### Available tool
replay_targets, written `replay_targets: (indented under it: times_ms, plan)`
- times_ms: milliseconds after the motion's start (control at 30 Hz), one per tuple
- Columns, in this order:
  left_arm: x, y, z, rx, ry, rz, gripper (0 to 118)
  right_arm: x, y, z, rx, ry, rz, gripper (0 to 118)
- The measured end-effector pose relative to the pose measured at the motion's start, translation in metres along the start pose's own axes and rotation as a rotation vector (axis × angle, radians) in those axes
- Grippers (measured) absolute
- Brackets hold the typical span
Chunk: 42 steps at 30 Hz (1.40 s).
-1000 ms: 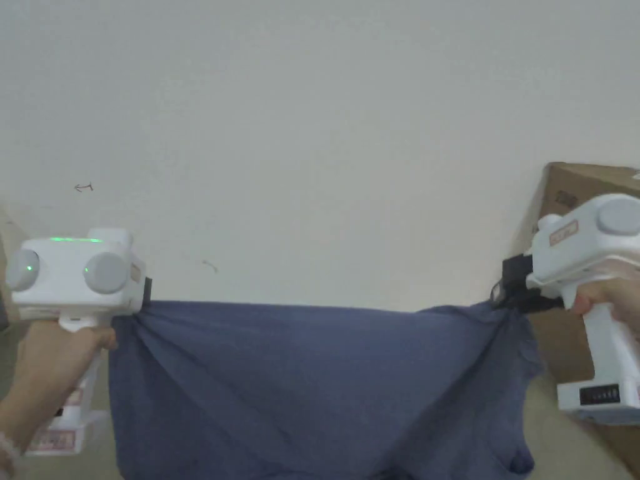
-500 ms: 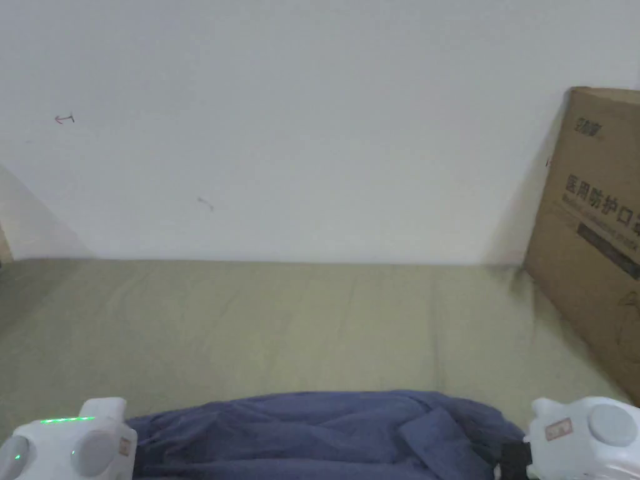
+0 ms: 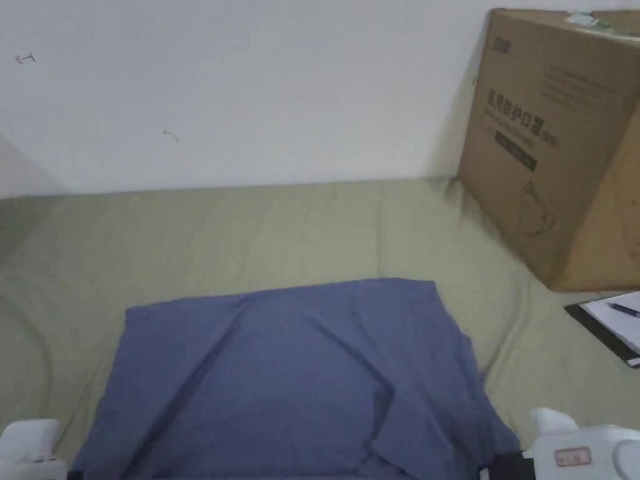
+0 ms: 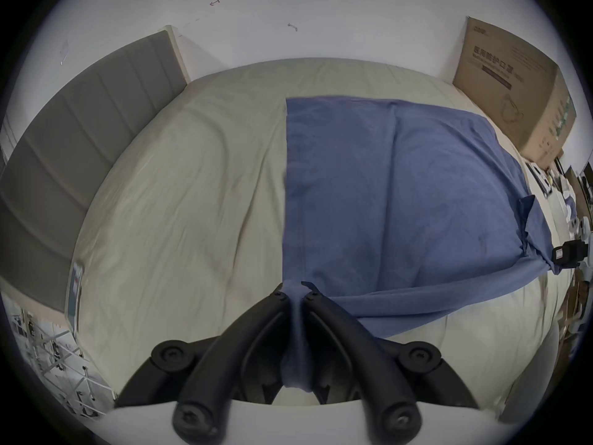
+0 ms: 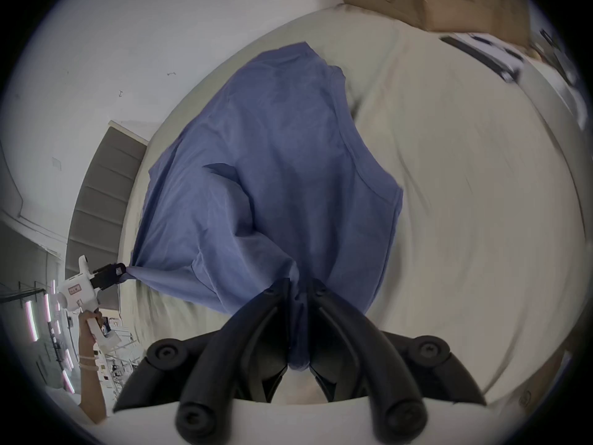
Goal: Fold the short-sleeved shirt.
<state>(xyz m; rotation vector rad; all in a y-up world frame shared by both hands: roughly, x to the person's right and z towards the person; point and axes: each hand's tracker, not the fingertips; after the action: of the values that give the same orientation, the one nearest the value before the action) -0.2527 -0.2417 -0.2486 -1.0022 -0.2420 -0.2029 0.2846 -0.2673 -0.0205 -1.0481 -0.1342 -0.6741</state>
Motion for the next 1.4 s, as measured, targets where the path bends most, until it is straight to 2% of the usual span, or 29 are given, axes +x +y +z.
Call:
replay_targets:
  times_ms: [167, 433, 500, 533, 567, 600, 633, 667, 700, 733, 900, 933, 967, 1000, 1033, 1067, 1100, 1200, 1267, 1367, 1400]
  plan:
    - [0.004, -0.068, 0.032, -0.015, 0.005, -0.052, 2, 0.004, -0.066, 0.021, -0.024, -0.05, 0.07, 10]
    - [-0.002, -0.111, 0.048, -0.012, 0.002, -0.012, 2, 0.007, -0.107, 0.034, -0.012, -0.034, 0.053, 10]
    - [0.002, -0.113, 0.048, 0.0, 0.004, -0.012, 5, 0.006, -0.11, 0.034, 0.036, -0.036, 0.046, 10]
    - [0.004, -0.115, 0.049, 0.011, 0.005, -0.024, 12, 0.003, -0.111, 0.035, 0.058, -0.028, 0.062, 11]
    - [0.004, -0.115, 0.049, 0.008, 0.011, -0.03, 27, 0.0, -0.112, 0.036, 0.062, -0.034, 0.071, 13]
    - [0.003, -0.115, 0.051, 0.007, 0.004, -0.026, 53, -0.002, -0.11, 0.038, 0.064, -0.048, 0.083, 28]
    - [0.002, -0.114, 0.054, 0.004, -0.026, -0.003, 76, -0.004, -0.11, 0.04, 0.064, -0.053, 0.102, 49]
    - [0.0, -0.114, 0.058, -0.001, -0.058, 0.026, 94, -0.008, -0.111, 0.043, 0.067, -0.064, 0.117, 79]
    - [-0.004, -0.116, 0.065, 0.021, -0.082, 0.052, 106, -0.012, -0.112, 0.046, 0.075, -0.074, 0.129, 110]
    - [-0.007, -0.117, 0.074, 0.06, -0.121, 0.066, 106, -0.014, -0.113, 0.054, 0.109, -0.079, 0.148, 118]
    - [-0.01, -0.133, 0.114, 0.126, -0.14, 0.19, 106, -0.041, -0.127, 0.092, 0.276, -0.068, 0.214, 106]
    - [-0.008, -0.138, 0.119, 0.129, -0.14, 0.191, 104, -0.046, -0.133, 0.097, 0.314, -0.043, 0.224, 98]
    - [-0.004, -0.145, 0.126, 0.138, -0.135, 0.192, 96, -0.052, -0.14, 0.1, 0.347, -0.014, 0.23, 81]
    - [0.001, -0.152, 0.13, 0.15, -0.134, 0.188, 71, -0.059, -0.147, 0.103, 0.367, -0.014, 0.224, 45]
    - [0.006, -0.16, 0.134, 0.165, -0.134, 0.188, 43, -0.066, -0.155, 0.101, 0.383, -0.026, 0.217, 23]
    - [0.012, -0.168, 0.136, 0.167, -0.128, 0.192, 12, -0.07, -0.163, 0.097, 0.382, -0.036, 0.219, 15]
    - [0.014, -0.173, 0.134, 0.174, -0.123, 0.191, 1, -0.074, -0.169, 0.093, 0.381, -0.054, 0.216, 14]
    - [0.02, -0.186, 0.134, 0.181, -0.15, 0.172, 0, -0.08, -0.186, 0.079, 0.347, -0.049, 0.273, 1]
    - [0.02, -0.189, 0.125, 0.154, -0.138, 0.178, 0, -0.088, -0.197, 0.071, 0.307, -0.078, 0.32, 0]
    - [0.015, -0.19, 0.116, 0.136, -0.065, 0.162, 0, -0.091, -0.206, 0.062, 0.263, -0.092, 0.34, 0]
    - [0.012, -0.188, 0.115, 0.147, -0.055, 0.164, 11, -0.086, -0.204, 0.06, 0.255, -0.09, 0.337, 0]
